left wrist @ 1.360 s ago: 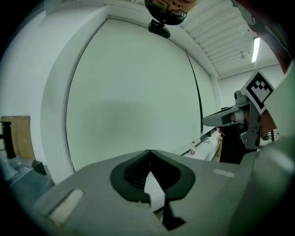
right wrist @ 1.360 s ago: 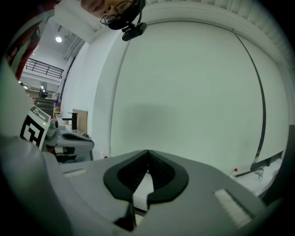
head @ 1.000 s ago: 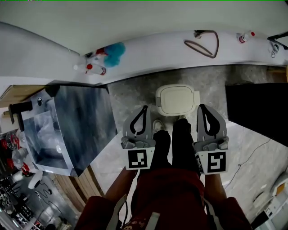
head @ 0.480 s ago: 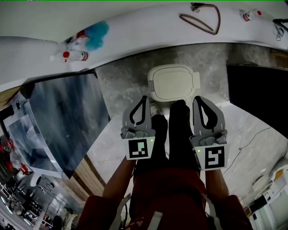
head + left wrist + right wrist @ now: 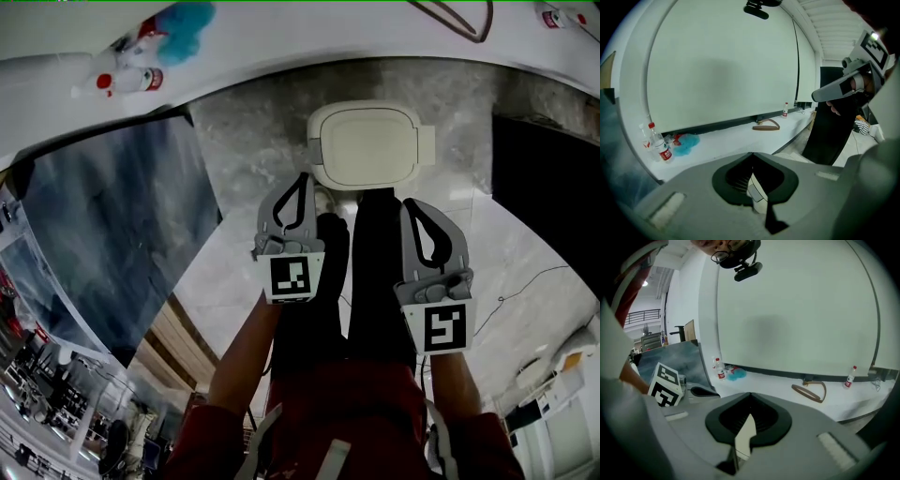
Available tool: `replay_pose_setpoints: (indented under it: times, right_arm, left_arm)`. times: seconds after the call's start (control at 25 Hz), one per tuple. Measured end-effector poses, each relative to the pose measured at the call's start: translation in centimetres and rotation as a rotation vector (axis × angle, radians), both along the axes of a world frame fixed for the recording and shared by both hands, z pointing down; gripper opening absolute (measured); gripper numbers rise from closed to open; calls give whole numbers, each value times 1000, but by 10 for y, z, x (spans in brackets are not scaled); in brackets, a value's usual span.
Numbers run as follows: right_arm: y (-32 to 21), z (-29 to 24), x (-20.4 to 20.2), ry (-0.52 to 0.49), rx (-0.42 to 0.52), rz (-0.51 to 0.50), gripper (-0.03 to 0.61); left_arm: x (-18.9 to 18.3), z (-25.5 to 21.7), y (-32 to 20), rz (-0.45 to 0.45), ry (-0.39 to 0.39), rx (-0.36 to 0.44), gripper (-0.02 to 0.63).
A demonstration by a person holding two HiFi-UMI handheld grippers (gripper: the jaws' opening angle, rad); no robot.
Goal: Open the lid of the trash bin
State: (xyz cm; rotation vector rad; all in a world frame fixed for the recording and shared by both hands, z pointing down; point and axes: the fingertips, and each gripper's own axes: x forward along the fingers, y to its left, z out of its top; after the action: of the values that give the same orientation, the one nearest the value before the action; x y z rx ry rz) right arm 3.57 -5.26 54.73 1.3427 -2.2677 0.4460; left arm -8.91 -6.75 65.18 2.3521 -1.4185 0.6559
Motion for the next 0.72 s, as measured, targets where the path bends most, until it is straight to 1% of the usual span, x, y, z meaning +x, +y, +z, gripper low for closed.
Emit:
replay_pose_setpoints:
  times: [0.12,0.28,0.52,0.72]
  right_arm:
    - [3,20,-1,8,-18,-17,0]
    - [7,41,-2,8,-45,-10,0]
    - [15,57,-6,-6,-72,-18,1]
    - [19,67,-9,-5,-94,-31,1]
  left_arm:
    - [1,27,5,6,-16,-26,5]
    - [1,60,11,1,-19,-80,5]
    - [5,98,14,-6,-33,-141,5]
    - [8,133,14,-4,-60,-198,5]
